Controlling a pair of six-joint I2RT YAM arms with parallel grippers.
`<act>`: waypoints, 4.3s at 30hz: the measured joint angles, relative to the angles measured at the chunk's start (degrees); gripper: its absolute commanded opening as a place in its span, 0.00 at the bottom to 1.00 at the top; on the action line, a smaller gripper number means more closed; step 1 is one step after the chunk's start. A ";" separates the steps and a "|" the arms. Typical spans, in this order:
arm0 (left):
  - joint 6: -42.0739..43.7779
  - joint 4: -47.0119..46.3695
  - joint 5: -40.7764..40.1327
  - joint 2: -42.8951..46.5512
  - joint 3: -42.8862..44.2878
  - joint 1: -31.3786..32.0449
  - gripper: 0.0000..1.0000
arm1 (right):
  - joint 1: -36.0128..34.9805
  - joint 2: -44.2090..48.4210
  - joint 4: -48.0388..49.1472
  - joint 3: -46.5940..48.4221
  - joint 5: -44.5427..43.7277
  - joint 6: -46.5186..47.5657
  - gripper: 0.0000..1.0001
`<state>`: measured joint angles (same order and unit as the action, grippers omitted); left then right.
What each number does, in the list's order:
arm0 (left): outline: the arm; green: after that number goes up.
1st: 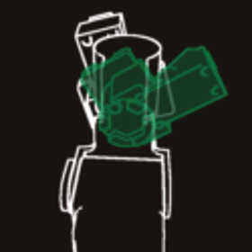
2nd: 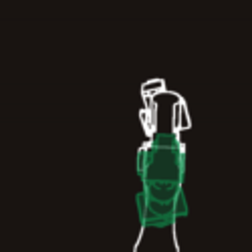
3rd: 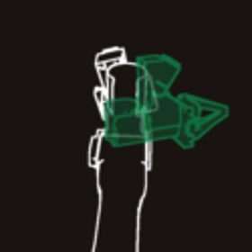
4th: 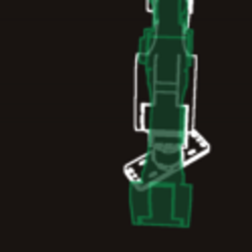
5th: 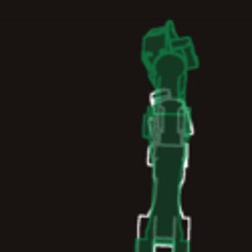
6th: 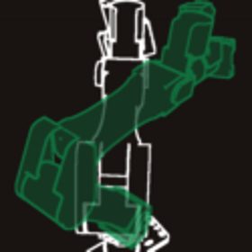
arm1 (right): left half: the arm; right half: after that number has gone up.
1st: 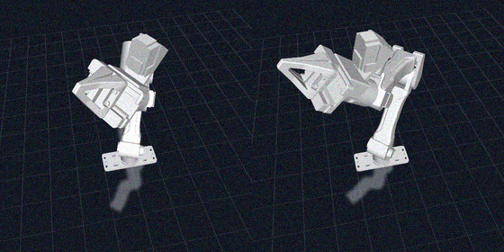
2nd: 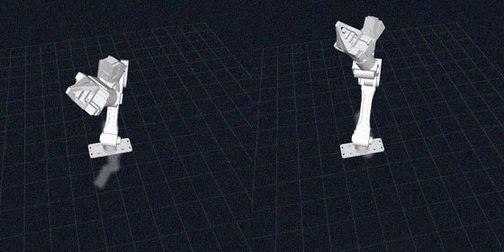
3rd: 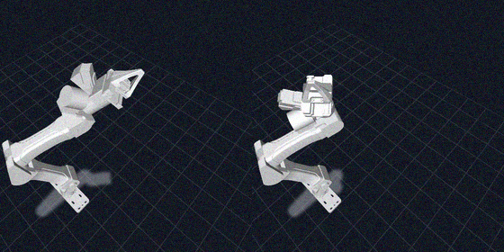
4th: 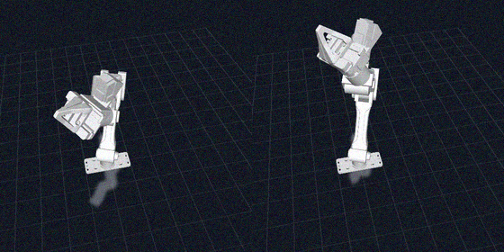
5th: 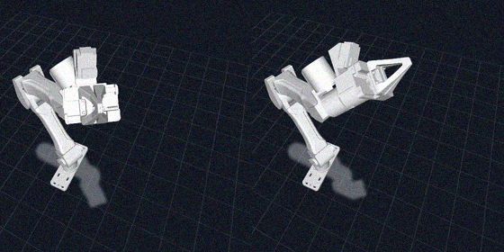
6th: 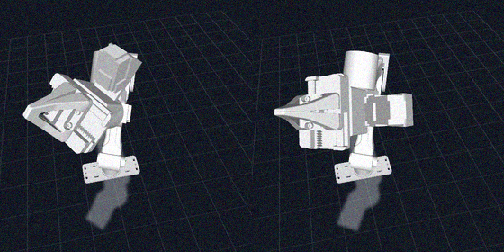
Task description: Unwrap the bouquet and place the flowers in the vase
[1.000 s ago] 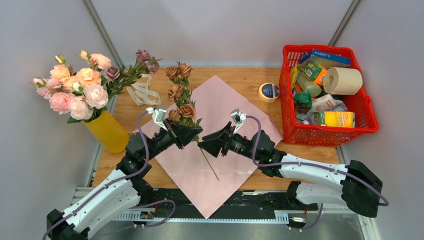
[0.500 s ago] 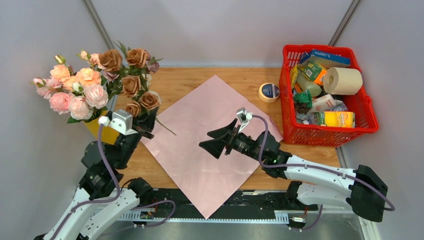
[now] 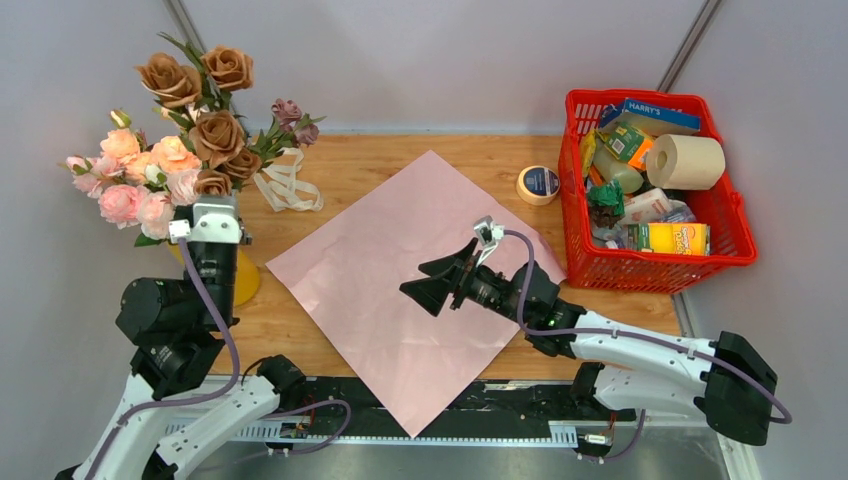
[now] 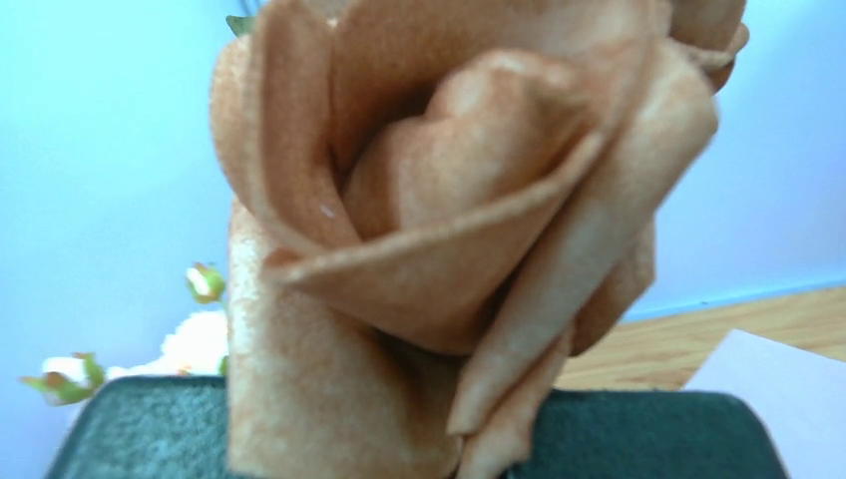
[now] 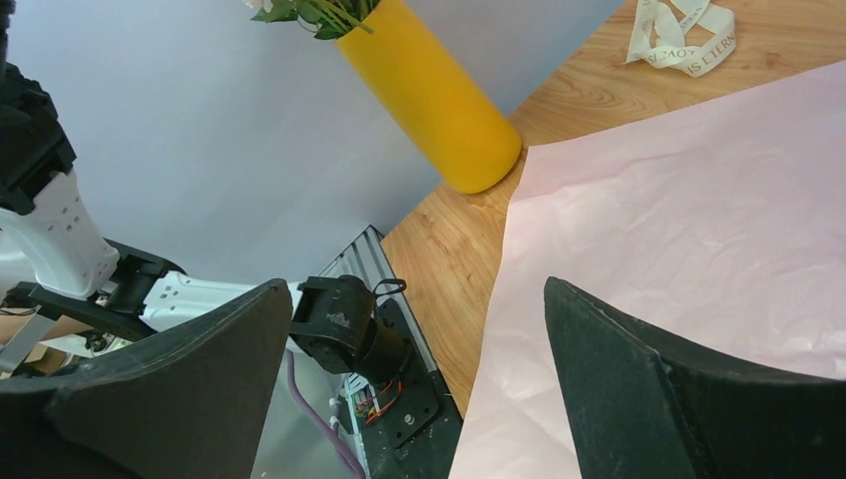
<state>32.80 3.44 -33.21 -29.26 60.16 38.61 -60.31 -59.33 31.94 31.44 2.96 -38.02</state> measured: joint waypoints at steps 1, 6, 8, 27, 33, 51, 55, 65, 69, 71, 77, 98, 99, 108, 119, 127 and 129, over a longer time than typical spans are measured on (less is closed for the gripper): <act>1.09 -0.20 -0.83 -0.44 0.68 0.00 0.00 | 0.00 0.13 -0.13 0.00 -0.07 0.15 1.00; 6.49 -1.68 -4.85 -2.40 2.95 0.00 0.00 | 0.00 0.70 -1.09 0.00 -0.44 0.83 1.00; 8.09 -2.16 -5.01 -2.93 2.91 0.00 0.00 | 0.00 0.94 -1.42 0.00 -0.57 1.14 1.00; 8.13 -5.33 -0.85 -10.51 1.36 -20.04 0.00 | 0.00 5.88 -4.28 -0.02 -2.29 3.02 1.00; 2.67 -5.64 5.44 -10.82 -2.34 -29.75 0.00 | 0.00 7.15 -4.46 -0.66 -3.23 3.52 1.00; -6.10 -11.78 7.06 -5.27 -16.31 -35.43 0.08 | 0.00 7.19 -5.77 -0.68 -4.37 4.87 1.00; -7.13 -11.54 6.16 -5.51 -16.65 -35.50 0.37 | 0.00 7.23 -5.97 -0.68 -4.44 5.07 1.00; -9.57 -3.52 5.97 -5.44 -14.71 -35.63 0.55 | 0.00 7.19 -6.93 -0.66 -4.46 5.11 1.00; -9.90 0.70 7.91 -4.61 -12.22 -35.63 0.59 | 0.00 6.88 -7.13 -0.66 -4.46 5.11 1.00; -10.01 3.39 9.68 -4.24 -10.34 -35.65 0.60 | 0.00 6.64 -7.28 -0.63 -4.46 5.07 1.00; -10.95 11.13 15.41 -4.13 -2.75 -35.69 0.67 | 0.00 5.25 -7.30 -0.46 -4.39 4.70 1.00; -12.50 14.99 22.82 -8.70 1.31 -35.71 0.09 | 0.00 5.46 -8.24 0.11 -4.42 4.66 1.00; -12.74 14.82 22.12 -8.39 1.05 -35.71 0.04 | 0.00 5.53 -8.31 0.11 -4.42 4.66 1.00; -14.12 15.21 13.38 -3.39 -3.67 -35.71 0.00 | 0.00 5.53 -8.68 0.11 -4.39 4.63 1.00; -16.81 16.04 5.68 -2.62 -11.06 -35.71 0.00 | 0.00 5.53 -8.63 0.11 -4.39 4.63 1.00; -17.99 13.00 1.81 2.34 -16.33 -35.69 0.00 | 0.00 5.55 -8.74 0.11 -4.39 4.63 1.00; -18.23 12.35 1.31 3.08 -17.49 -35.69 0.00 | 0.00 5.55 -8.74 0.11 -4.39 4.61 1.00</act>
<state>14.57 15.79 -31.90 -26.17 42.68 2.92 -60.31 -53.78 23.20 31.55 -1.43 -33.41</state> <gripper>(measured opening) 0.021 0.998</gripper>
